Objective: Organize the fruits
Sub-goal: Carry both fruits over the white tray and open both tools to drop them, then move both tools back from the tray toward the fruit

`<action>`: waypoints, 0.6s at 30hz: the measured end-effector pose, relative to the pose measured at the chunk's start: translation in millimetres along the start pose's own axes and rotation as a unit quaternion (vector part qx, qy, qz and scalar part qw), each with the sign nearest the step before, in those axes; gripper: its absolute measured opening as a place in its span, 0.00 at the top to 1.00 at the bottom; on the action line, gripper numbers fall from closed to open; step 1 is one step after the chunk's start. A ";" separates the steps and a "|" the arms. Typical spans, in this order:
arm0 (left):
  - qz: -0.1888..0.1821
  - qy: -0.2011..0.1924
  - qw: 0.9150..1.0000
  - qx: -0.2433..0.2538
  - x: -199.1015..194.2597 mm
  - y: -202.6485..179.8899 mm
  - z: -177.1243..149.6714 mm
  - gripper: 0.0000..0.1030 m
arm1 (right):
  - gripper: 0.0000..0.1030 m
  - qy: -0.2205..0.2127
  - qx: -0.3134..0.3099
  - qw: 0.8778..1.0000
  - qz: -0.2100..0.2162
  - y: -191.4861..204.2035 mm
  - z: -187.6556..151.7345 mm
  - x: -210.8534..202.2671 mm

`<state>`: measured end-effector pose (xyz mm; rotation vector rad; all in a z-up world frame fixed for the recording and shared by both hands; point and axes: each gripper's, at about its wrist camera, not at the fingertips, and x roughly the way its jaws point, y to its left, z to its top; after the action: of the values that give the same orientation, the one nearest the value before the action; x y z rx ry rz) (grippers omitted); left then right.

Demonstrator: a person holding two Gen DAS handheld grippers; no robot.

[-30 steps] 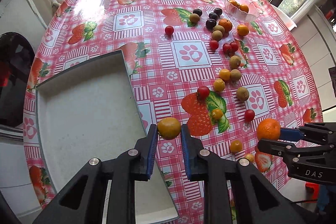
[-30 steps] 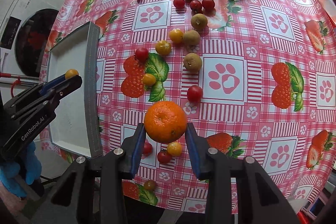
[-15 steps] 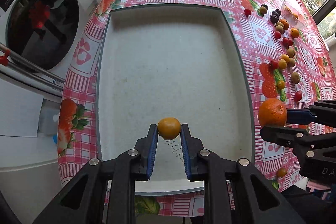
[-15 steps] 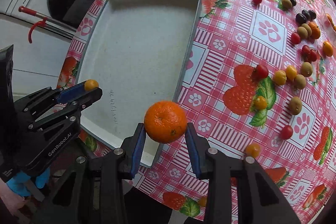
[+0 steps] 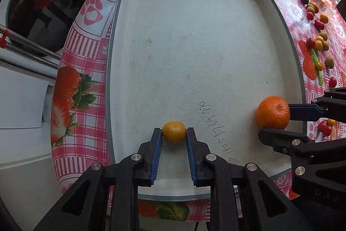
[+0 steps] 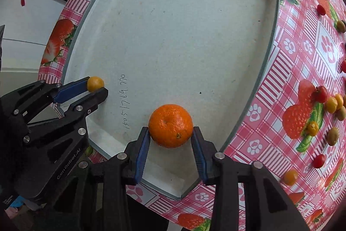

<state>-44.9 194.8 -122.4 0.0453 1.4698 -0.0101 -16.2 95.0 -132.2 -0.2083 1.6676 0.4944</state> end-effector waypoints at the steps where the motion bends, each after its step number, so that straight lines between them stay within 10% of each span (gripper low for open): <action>1: 0.005 -0.002 1.000 0.001 0.3 -0.5 0.9 0.55 | 0.55 0.002 -0.004 1.000 -0.002 1.3 -0.3 1.4; 3: 0.022 -0.009 1.000 -0.001 -0.6 0.8 -0.2 0.30 | 0.51 0.007 -0.009 1.000 -0.003 4.9 2.1 5.3; 8: 0.007 -0.006 1.000 -0.006 -5.6 9.1 2.8 0.29 | 0.38 -0.008 -0.011 1.000 0.006 5.9 0.2 -5.8; 10: 0.004 -0.003 1.000 -0.008 -8.0 9.4 5.4 0.29 | 0.18 -0.026 -0.003 1.000 0.010 4.8 1.0 -19.2; 18: 0.006 -0.033 0.999 0.030 -35.8 -17.2 18.4 0.29 | 0.17 -0.091 0.054 0.994 0.011 -37.9 -24.5 -75.4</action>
<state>-30.9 176.2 -85.4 0.1017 1.4024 -0.0452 -10.3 39.8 -64.1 -0.0626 1.5144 0.4254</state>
